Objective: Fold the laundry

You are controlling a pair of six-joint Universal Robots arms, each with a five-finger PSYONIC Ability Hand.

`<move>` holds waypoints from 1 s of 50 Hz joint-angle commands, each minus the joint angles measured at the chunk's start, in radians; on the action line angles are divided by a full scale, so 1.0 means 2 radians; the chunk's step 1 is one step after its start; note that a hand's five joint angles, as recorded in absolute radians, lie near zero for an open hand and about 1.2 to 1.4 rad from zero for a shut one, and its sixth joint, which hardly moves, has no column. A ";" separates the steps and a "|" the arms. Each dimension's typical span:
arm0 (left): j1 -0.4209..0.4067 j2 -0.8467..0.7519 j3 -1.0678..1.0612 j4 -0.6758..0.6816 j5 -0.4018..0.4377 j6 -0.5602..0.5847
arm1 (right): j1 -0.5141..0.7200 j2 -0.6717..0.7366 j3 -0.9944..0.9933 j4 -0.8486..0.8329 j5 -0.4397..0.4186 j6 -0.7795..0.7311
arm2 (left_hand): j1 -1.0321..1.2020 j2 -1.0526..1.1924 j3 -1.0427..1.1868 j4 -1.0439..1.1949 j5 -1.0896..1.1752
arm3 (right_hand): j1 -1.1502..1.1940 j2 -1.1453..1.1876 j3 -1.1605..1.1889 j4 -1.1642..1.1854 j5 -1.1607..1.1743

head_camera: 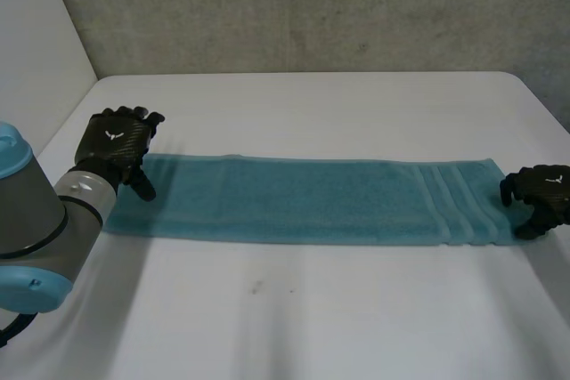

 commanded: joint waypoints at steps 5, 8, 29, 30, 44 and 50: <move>0.000 0.002 -0.003 0.002 0.000 0.000 | -0.020 0.025 -0.033 -0.022 0.047 -0.001 | -0.013 -0.015 -0.021 -0.016 -0.024 | 0.380 0.326 0.328 0.329 0.342; 0.000 0.002 -0.004 0.001 0.000 0.000 | -0.033 0.034 -0.049 -0.023 0.070 -0.006 | -0.013 -0.015 -0.021 -0.016 -0.024 | 0.380 0.326 0.328 0.329 0.342; 0.006 0.010 -0.004 0.001 -0.001 0.000 | 0.163 -0.051 -0.161 -0.023 0.175 0.036 | -0.013 -0.015 -0.021 -0.016 -0.024 | 0.380 0.326 0.328 0.329 0.342; 0.006 0.010 -0.004 0.001 -0.001 0.000 | 0.163 -0.051 -0.161 -0.023 0.175 0.036 | -0.013 -0.015 -0.021 -0.016 -0.024 | 0.380 0.326 0.328 0.329 0.342; 0.006 0.011 -0.008 0.001 -0.001 0.000 | 0.534 0.118 -0.227 -0.085 0.164 0.027 | -0.013 -0.015 -0.021 -0.016 -0.024 | 0.380 0.326 0.328 0.329 0.342; 0.005 0.011 -0.009 0.001 0.000 0.000 | 0.539 0.151 -0.246 -0.079 0.188 0.029 | -0.013 -0.015 -0.021 -0.016 -0.024 | -0.230 -0.285 -0.283 -0.282 -0.269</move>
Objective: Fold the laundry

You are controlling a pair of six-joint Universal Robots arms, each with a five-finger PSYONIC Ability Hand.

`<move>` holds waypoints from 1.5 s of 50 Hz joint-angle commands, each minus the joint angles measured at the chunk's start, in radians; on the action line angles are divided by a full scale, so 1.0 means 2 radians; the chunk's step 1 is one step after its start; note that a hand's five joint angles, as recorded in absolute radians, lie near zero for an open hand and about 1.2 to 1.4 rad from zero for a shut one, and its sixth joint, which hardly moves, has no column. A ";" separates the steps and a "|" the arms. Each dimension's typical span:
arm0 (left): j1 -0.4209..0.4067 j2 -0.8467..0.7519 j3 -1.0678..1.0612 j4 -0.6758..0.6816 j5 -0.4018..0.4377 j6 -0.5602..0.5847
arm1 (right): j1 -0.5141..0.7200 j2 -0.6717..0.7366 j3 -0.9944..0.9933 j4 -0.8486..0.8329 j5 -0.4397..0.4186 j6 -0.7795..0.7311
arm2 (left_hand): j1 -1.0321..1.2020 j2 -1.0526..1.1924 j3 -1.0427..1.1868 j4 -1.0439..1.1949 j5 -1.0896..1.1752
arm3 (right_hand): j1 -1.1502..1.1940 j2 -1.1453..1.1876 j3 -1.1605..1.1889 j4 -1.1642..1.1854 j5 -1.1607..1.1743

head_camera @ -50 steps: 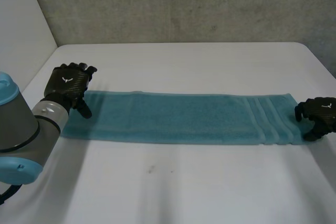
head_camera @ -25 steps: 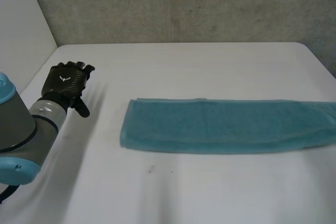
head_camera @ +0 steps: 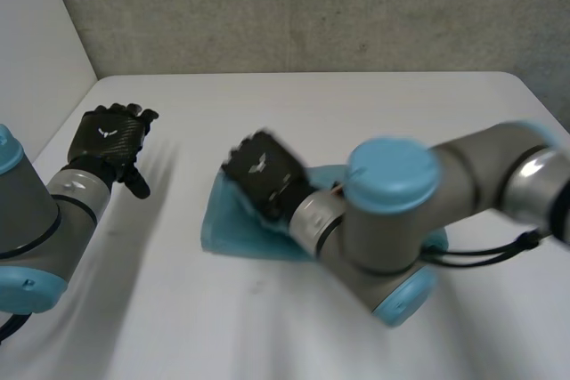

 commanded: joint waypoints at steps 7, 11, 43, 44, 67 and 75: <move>-0.011 0.000 -0.004 0.000 0.003 0.000 | -0.012 -0.009 0.002 0.016 0.102 0.010 | -0.013 -0.015 -0.021 -0.016 -0.024 | -0.390 -0.503 -0.509 -0.509 -0.489; -0.039 0.000 0.003 0.000 0.003 -0.002 | -0.089 -0.086 0.083 0.027 0.112 0.045 | -0.013 -0.015 -0.021 -0.016 -0.024 | -0.390 -0.503 -0.509 -0.509 -0.489; -0.113 0.019 -0.006 -0.004 -0.004 0.002 | -0.142 -0.142 0.134 -0.026 0.039 0.032 | -0.013 -0.014 -0.021 -0.016 -0.023 | 0.221 0.108 0.101 0.102 0.122; -0.113 0.019 -0.006 -0.004 -0.004 0.002 | -0.142 -0.142 0.134 -0.026 0.040 0.032 | -0.013 -0.014 -0.021 -0.016 -0.023 | 0.221 0.108 0.101 0.102 0.122; -0.054 0.077 -0.020 -0.005 -0.014 -0.004 | 0.057 0.011 -0.069 0.124 0.102 0.045 | -0.013 -0.015 -0.021 -0.016 -0.024 | -0.390 -0.503 -0.509 -0.509 -0.489; -0.092 0.052 0.041 -0.005 -0.014 -0.027 | -0.015 -0.106 -0.006 0.124 0.099 0.175 | -0.013 -0.014 -0.021 -0.016 -0.023 | -0.390 -0.503 -0.509 -0.509 -0.489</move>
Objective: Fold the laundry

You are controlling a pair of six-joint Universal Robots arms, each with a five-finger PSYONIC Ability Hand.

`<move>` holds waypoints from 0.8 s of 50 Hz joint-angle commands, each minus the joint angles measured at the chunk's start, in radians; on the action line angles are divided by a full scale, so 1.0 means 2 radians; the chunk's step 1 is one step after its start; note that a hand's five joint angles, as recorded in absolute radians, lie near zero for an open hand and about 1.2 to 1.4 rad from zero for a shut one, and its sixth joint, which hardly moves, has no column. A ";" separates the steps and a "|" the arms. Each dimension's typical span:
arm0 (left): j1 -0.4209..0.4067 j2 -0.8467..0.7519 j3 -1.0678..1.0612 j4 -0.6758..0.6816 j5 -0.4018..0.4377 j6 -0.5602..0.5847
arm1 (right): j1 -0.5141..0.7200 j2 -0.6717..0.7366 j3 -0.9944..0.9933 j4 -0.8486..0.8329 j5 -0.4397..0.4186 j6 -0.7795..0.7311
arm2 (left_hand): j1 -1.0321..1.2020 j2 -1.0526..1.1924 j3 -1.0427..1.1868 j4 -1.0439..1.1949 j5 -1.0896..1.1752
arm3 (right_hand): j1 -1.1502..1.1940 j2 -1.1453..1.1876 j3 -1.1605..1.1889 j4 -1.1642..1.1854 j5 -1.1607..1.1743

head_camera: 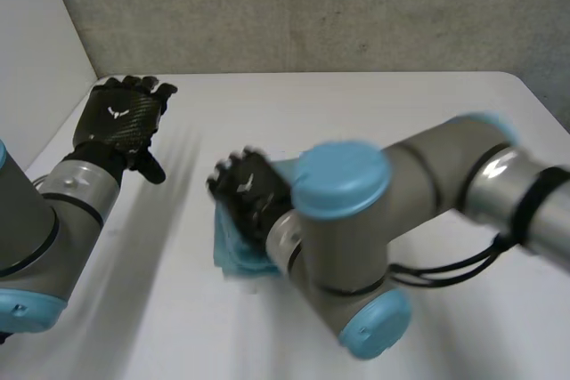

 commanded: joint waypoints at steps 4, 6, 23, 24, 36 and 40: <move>-0.072 -0.053 0.094 -0.005 0.000 -0.058 | -0.097 -0.137 0.081 -0.002 -0.008 0.182 | -0.005 -0.007 -0.013 -0.009 -0.016 | -0.067 -0.086 -0.082 -0.086 -0.103; -0.092 -0.075 0.119 -0.027 0.001 -0.098 | -0.128 -0.139 0.092 0.002 -0.023 0.229 | -0.004 -0.006 -0.012 -0.007 -0.014 | -0.067 -0.086 -0.082 -0.086 -0.103; -0.120 -0.191 0.146 -0.149 -0.033 -0.196 | -0.179 -0.002 0.019 0.088 -0.093 0.261 | -0.005 -0.007 -0.013 -0.009 -0.016 | -0.067 -0.086 -0.082 -0.086 -0.103; -0.118 -0.199 0.143 -0.153 -0.041 -0.194 | -0.179 0.014 0.012 0.098 -0.093 0.256 | -0.007 -0.009 -0.015 -0.010 -0.017 | -0.067 -0.086 -0.082 -0.086 -0.103; -0.106 -0.172 0.133 -0.156 -0.053 -0.174 | -0.181 0.006 -0.005 0.116 -0.089 0.204 | -0.011 -0.013 -0.019 -0.015 -0.022 | -0.067 -0.086 -0.082 -0.086 -0.103; -0.107 -0.136 0.141 -0.156 -0.052 -0.169 | -0.186 -0.056 0.000 0.112 -0.090 0.208 | -0.011 -0.013 -0.019 -0.015 -0.022 | -0.067 -0.086 -0.082 -0.086 -0.103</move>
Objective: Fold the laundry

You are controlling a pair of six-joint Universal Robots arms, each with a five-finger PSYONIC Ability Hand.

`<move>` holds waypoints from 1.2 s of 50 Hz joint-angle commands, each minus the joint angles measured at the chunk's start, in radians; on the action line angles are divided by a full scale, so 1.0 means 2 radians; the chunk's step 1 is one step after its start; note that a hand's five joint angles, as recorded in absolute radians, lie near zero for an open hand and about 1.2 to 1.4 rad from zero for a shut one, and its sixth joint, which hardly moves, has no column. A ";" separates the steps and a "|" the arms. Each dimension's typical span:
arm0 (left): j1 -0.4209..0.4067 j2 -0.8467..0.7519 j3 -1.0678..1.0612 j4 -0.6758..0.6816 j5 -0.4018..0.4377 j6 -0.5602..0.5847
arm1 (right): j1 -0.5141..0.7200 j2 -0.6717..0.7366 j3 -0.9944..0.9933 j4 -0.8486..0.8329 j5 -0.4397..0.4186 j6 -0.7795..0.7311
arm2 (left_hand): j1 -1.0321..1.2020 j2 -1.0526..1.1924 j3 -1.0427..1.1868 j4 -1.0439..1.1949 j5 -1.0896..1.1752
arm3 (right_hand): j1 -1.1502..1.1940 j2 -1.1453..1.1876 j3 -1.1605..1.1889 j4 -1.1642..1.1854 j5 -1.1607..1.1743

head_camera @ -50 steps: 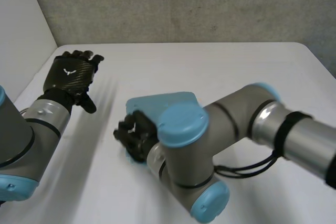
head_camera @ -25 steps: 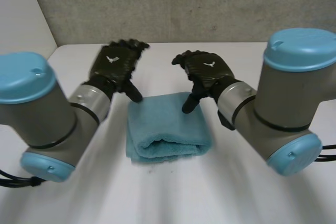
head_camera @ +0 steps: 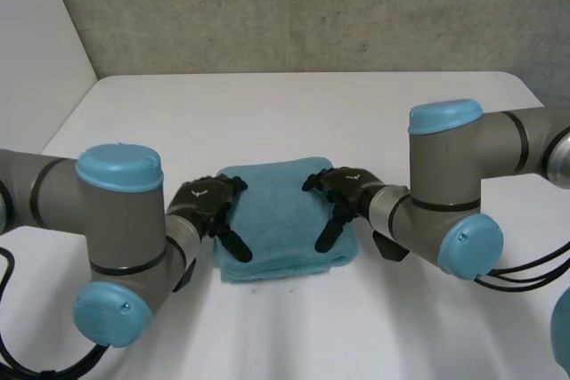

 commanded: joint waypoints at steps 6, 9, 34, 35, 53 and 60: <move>0.003 0.140 0.039 -0.006 0.005 0.014 | -0.046 -0.193 0.012 -0.019 0.026 0.007 | -0.010 -0.011 -0.018 -0.013 -0.020 | -0.002 -0.024 -0.015 -0.029 -0.031; 0.026 0.174 0.059 -0.024 0.007 0.021 | -0.070 -0.244 0.022 -0.028 0.050 0.004 | -0.008 -0.010 -0.016 -0.012 -0.019 | -0.002 -0.024 -0.015 -0.029 -0.031; 0.083 0.233 0.094 -0.132 0.067 0.028 | -0.141 -0.318 0.054 -0.011 0.083 -0.029 | -0.013 -0.015 -0.021 -0.016 -0.023 | -0.002 -0.024 -0.015 -0.029 -0.031; 0.083 0.233 0.094 -0.131 0.067 0.028 | -0.141 -0.318 0.054 -0.011 0.083 -0.029 | -0.013 -0.015 -0.021 -0.016 -0.023 | -0.002 -0.024 -0.015 -0.029 -0.031; 0.081 0.241 0.064 -0.063 0.068 0.025 | -0.135 -0.311 0.077 -0.013 0.081 -0.091 | -0.013 -0.015 -0.021 -0.016 -0.023 | -0.002 -0.024 -0.015 -0.029 -0.031; 0.082 0.240 0.062 -0.061 0.068 0.024 | -0.135 -0.311 0.080 -0.013 0.078 -0.090 | -0.013 -0.015 -0.021 -0.016 -0.023 | -0.002 -0.024 -0.015 -0.029 -0.031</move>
